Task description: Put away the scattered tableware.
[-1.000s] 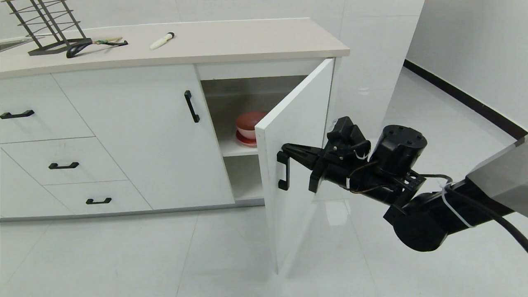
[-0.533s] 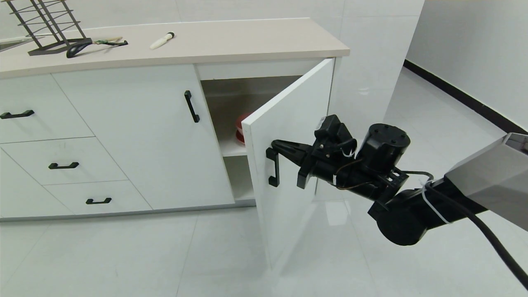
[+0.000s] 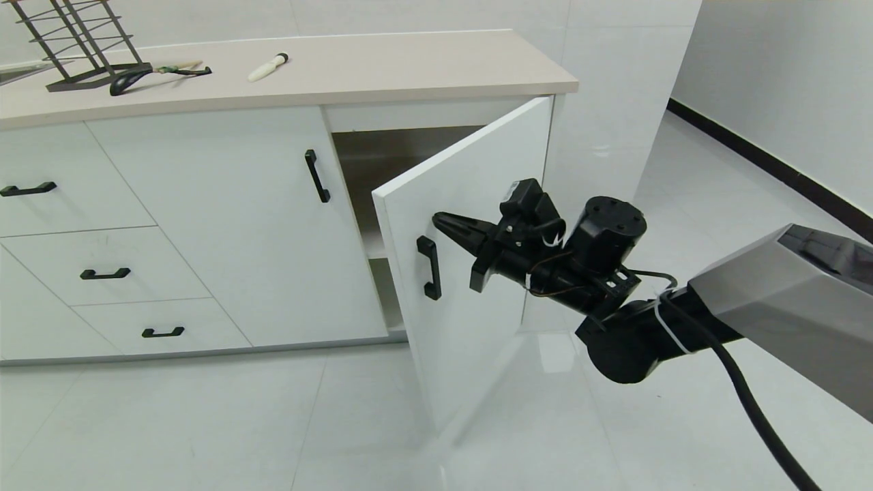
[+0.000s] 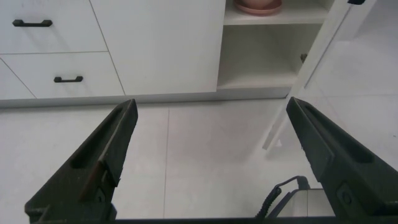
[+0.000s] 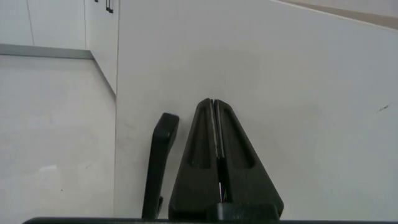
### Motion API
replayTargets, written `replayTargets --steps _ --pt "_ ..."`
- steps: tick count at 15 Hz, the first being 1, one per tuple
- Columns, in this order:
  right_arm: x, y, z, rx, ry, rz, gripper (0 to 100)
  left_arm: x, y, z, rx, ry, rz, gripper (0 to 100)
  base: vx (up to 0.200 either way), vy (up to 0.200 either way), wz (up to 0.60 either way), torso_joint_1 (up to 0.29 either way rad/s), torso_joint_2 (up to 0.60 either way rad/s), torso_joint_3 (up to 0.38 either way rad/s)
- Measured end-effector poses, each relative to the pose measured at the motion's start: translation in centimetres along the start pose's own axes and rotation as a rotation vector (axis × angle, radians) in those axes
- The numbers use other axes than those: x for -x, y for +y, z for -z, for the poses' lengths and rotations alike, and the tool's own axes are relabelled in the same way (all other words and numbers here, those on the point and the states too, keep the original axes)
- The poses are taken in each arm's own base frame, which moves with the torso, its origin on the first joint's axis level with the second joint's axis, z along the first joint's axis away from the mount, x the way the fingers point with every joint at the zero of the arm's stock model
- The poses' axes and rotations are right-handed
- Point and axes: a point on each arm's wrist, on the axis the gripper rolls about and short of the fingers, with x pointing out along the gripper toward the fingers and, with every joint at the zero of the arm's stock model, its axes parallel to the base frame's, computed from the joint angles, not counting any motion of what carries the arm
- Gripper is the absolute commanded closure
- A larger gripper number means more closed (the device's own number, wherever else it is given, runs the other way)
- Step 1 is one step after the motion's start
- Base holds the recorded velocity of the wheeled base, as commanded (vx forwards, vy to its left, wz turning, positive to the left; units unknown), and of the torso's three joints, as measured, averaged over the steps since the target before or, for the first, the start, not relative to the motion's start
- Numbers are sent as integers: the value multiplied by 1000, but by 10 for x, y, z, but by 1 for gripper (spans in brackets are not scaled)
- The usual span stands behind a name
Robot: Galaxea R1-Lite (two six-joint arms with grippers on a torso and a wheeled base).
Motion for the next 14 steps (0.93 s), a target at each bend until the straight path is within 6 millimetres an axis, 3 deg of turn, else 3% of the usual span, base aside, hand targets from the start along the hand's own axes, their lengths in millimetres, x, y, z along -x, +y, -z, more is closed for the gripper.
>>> replayTargets --steps 4,8,14 --pt "-3 1 7 -2 2 -1 100 0 0 0 4 0 0 0 0 0 0 0 0 0" --pt "9 6 1 -15 30 -9 100 0 0 0 6 -1 0 0 0 0 0 0 0 0" --pt "44 10 -49 -9 31 -7 100 0 1 0 -18 -4 -39 0 0 0 0 0 0 0"
